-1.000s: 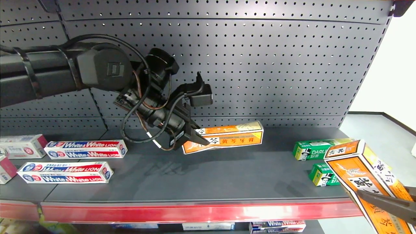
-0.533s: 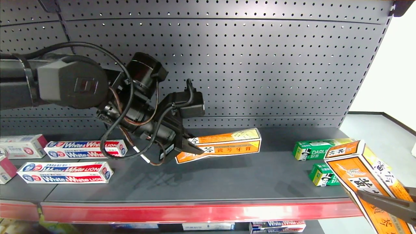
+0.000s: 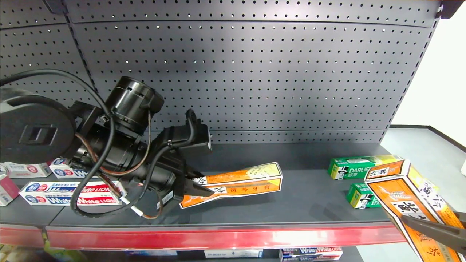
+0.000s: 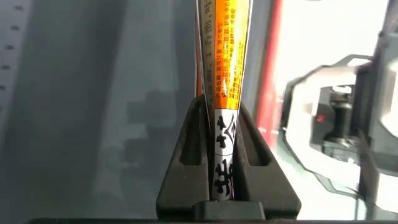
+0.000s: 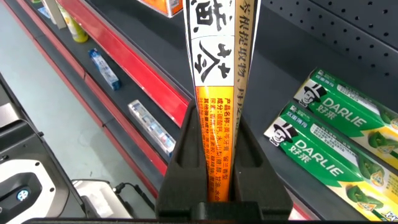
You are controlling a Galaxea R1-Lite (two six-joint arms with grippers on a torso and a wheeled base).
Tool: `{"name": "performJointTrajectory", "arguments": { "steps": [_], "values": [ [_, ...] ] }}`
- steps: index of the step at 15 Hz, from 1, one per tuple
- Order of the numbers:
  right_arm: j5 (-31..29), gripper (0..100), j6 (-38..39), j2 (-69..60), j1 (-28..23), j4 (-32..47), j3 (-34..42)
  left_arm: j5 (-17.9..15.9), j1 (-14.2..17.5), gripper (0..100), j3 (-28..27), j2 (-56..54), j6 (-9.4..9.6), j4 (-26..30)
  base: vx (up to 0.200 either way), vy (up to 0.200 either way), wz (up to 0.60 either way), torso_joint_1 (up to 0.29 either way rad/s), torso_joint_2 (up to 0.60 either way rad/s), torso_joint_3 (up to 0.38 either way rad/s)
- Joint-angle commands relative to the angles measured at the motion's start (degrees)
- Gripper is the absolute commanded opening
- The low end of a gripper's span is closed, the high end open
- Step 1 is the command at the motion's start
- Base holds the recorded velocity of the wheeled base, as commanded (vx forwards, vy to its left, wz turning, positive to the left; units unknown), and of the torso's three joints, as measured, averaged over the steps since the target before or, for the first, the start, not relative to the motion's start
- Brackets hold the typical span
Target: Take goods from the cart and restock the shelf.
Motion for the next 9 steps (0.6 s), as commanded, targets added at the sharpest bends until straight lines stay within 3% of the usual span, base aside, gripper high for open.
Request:
{"name": "performJointTrajectory", "arguments": {
  "steps": [1, 9],
  "values": [
    [0.03, 0, -0.01, -0.63, 0.01, -0.02, 0.65, -0.02, -0.65, 0, 1.42, -1.81, 0.00, 0.05, 0.000, 0.000, 0.00, 0.000, 0.00, 0.000],
    [0.03, 0, -0.01, -0.37, 0.62, -0.02, 1.17, -0.20, -1.17, 0, 1.07, 2.58, 0.44, -0.30, 0.000, 0.000, 0.00, 0.000, 0.00, 0.000]
  ]
}}
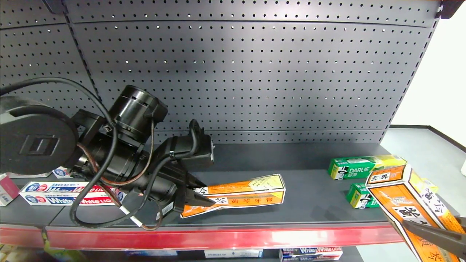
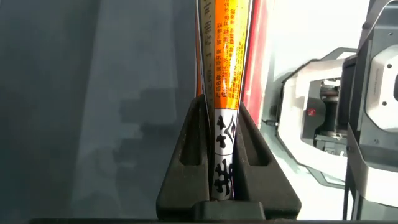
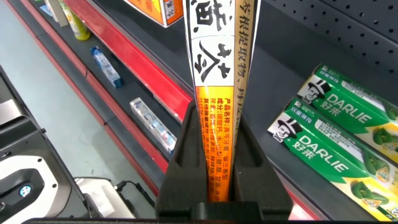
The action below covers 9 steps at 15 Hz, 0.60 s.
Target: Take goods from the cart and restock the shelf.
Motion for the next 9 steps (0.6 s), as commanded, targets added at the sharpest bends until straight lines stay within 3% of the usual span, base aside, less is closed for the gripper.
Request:
{"name": "performJointTrajectory", "arguments": {
  "steps": [1, 4, 9],
  "values": [
    [0.03, 0, -0.01, 0.40, 0.26, -0.04, 0.04, -0.08, -0.02, 0, -1.12, 2.59, 0.11, -0.01, 0.000, 0.000, 0.00, 0.000, 0.00, 0.000],
    [0.03, 0, -0.01, 0.40, 0.87, -0.04, -0.14, -0.08, 0.25, 0, -5.08, 6.81, 0.20, -0.01, 0.000, 0.000, 0.00, 0.000, 0.00, 0.000],
    [0.03, 0, -0.01, 0.49, 1.58, -0.04, 0.04, -0.17, 0.34, 0, -5.52, 9.10, 2.22, 0.25, 0.000, 0.000, 0.00, 0.000, 0.00, 0.000]
  ]
}}
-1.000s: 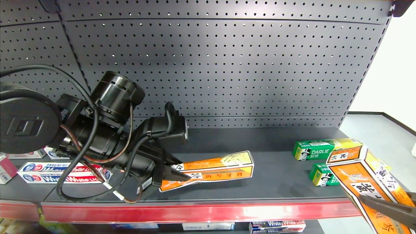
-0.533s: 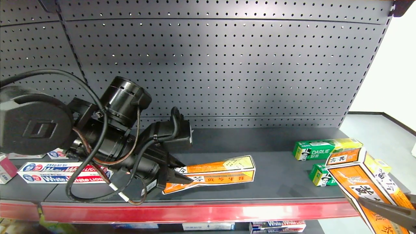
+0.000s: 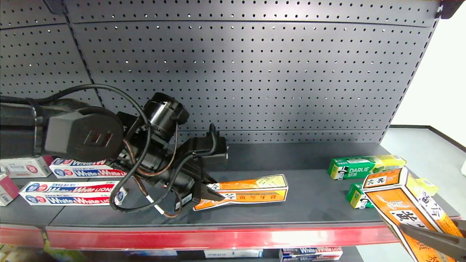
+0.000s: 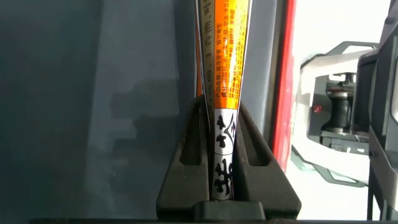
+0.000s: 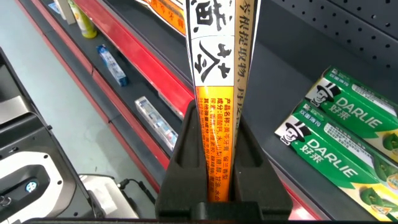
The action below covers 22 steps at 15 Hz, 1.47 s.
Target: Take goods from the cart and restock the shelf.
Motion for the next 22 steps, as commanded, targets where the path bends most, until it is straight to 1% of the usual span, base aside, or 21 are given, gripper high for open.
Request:
{"name": "performJointTrajectory", "arguments": {
  "steps": [1, 5, 6, 10, 19, 20, 22],
  "values": [
    [0.03, 0, -0.08, 0.16, 0.09, 0.07, 0.01, -0.18, -0.12, 0, -0.33, 1.34, 0.15, 0.04, 0.000, 0.000, 0.00, 0.000, 0.00, 0.000],
    [0.03, 0, -0.08, 0.68, 0.18, -0.02, -0.07, -0.36, -0.21, 0, -0.51, 1.43, 0.42, 0.21, 0.000, 0.000, 0.00, 0.000, 0.00, 0.000],
    [0.03, 0, -0.08, 0.86, 0.18, -0.02, -0.07, -0.36, -0.21, 0, -0.42, 1.34, 1.30, 0.39, 0.000, 0.000, 0.00, 0.000, 0.00, 0.000],
    [0.03, 0, -0.08, 0.95, 0.18, -0.02, -0.07, -0.45, -0.56, 0, -0.15, 0.81, 3.58, 3.02, 0.000, 0.000, 0.00, 0.000, 0.00, 0.000],
    [-0.06, 0, -0.08, 0.95, 0.18, -0.02, -0.16, -0.53, -1.96, 0, 1.43, 0.55, 3.67, 3.02, 0.000, 0.000, 0.00, 0.000, 0.00, 0.000],
    [-0.06, 0, -0.08, 0.86, 0.18, -0.02, -0.16, -0.45, -2.75, 0, 2.48, -0.07, 3.67, 2.94, 0.000, 0.000, 0.00, 0.000, 0.00, 0.000],
    [-0.06, 0, -0.08, 0.95, 0.18, -0.02, -0.16, -0.36, -2.93, 0, 3.89, -0.77, 3.58, 2.85, 0.000, 0.000, 0.00, 0.000, 0.00, 0.000]
  ]
}}
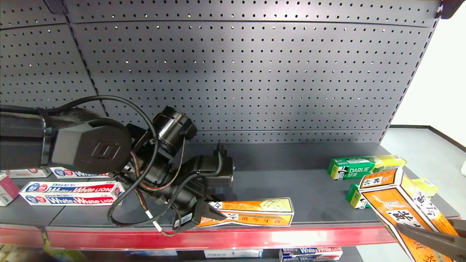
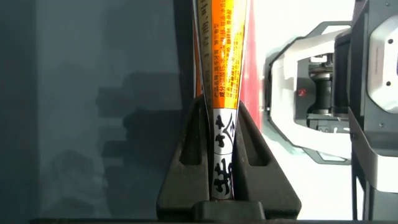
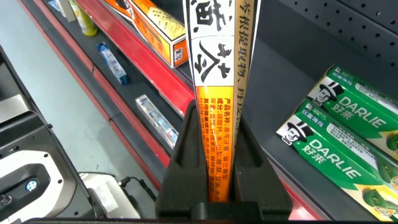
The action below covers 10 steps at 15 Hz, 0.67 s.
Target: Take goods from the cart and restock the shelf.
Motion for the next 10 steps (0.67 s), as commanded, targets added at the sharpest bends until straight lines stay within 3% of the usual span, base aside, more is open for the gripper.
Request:
{"name": "performJointTrajectory", "arguments": {
  "steps": [1, 4, 5, 10],
  "values": [
    [0.01, 0, -0.02, 0.09, 0.01, -0.04, 0.00, 0.06, -0.16, 0, 0.98, -0.85, -0.04, 0.23, 0.000, 0.000, 0.00, 0.000, 0.00, 0.000],
    [0.09, 0, -0.02, -0.08, 0.01, -0.04, 0.17, 0.14, 0.10, 0, 1.07, -0.85, -0.04, 0.05, 0.000, 0.000, 0.00, 0.000, 0.00, 0.000],
    [0.09, 0, -0.02, -0.17, 0.01, 0.05, 0.35, 0.14, 0.19, 100, 0.98, -0.76, 0.05, -0.12, 0.000, 0.000, 0.00, 0.000, 0.00, 0.000],
    [0.01, 0, -0.02, -0.43, 0.01, -0.04, 1.14, 0.67, 0.81, 100, 0.54, -0.76, -0.21, -2.32, 0.000, 0.000, 0.00, 0.000, 0.00, 0.000]
  ]
}}
